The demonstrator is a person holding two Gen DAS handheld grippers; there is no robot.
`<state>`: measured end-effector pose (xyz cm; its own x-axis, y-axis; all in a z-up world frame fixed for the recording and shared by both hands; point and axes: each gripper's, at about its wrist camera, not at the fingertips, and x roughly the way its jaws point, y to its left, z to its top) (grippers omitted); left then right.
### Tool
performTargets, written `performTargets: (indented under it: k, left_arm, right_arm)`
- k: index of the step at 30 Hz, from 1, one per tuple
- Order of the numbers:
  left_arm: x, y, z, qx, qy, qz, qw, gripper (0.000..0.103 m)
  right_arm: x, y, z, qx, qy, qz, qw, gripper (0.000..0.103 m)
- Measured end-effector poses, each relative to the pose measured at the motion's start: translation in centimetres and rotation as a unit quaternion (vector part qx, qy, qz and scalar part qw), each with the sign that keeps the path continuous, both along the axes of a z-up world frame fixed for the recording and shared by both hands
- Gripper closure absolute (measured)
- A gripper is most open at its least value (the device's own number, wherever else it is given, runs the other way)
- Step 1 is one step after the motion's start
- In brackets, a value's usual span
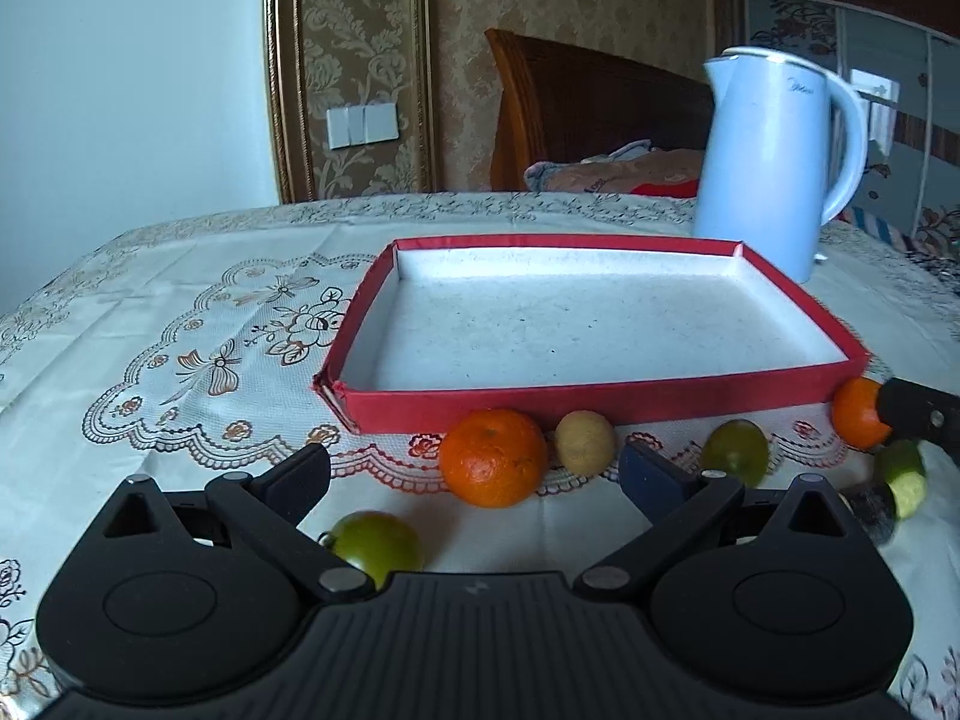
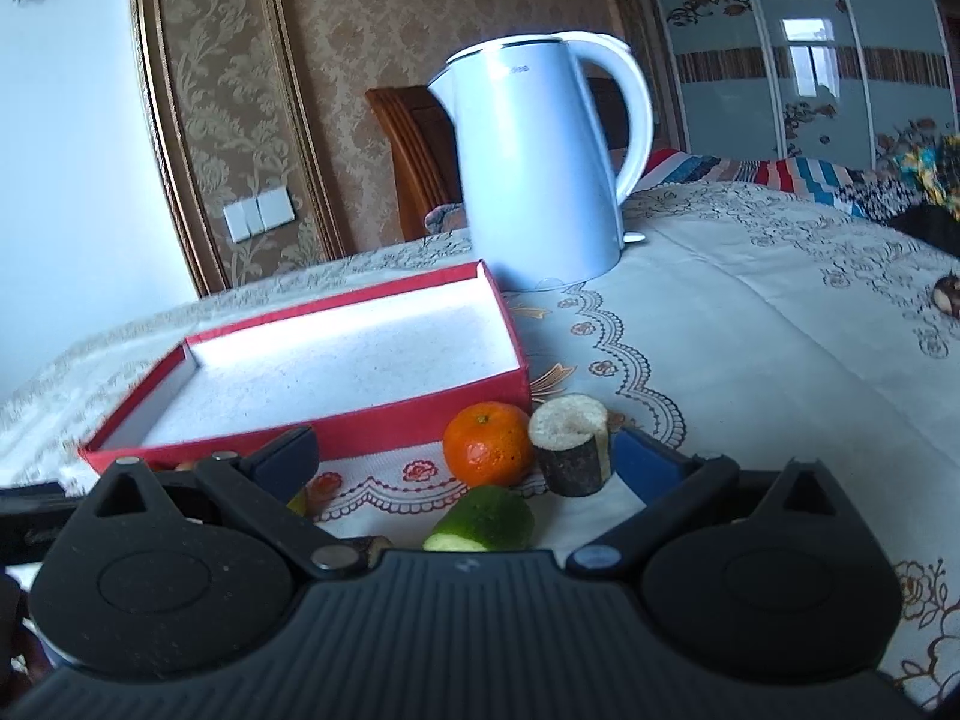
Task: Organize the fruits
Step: 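Grasp the dark mangosteen with the left tool while the right tool grasps a dark eggplant chunk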
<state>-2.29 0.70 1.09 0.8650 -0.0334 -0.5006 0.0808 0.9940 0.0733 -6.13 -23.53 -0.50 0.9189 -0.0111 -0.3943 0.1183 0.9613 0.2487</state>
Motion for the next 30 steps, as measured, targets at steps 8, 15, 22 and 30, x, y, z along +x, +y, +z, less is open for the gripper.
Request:
performTargets:
  k: [8, 15, 22, 30]
  left_arm:
    - [-2.9, 2.3, 0.3, -0.064, -0.006, -0.023, 0.9977, 0.000]
    - [-3.7, 2.3, -0.5, -0.035, 0.031, -0.022, 0.9987, 0.000]
    - [-2.8, 2.2, -1.0, -0.040, 0.065, -0.004, 0.9971, 0.000]
    - [-2.4, 1.7, -1.6, -0.039, 0.078, -0.004, 0.9962, 0.001]
  right_arm:
    - [-1.6, -1.5, 0.6, -0.015, -0.003, 0.006, 1.000, 0.000]
    - [-3.5, -2.5, 0.3, -0.042, -0.010, -0.009, 0.999, 0.000]
    - [-3.4, -2.8, 0.1, -0.047, 0.007, -0.003, 0.999, 0.000]
    - [-4.2, -5.3, -0.3, -0.041, 0.026, -0.011, 0.999, 0.000]
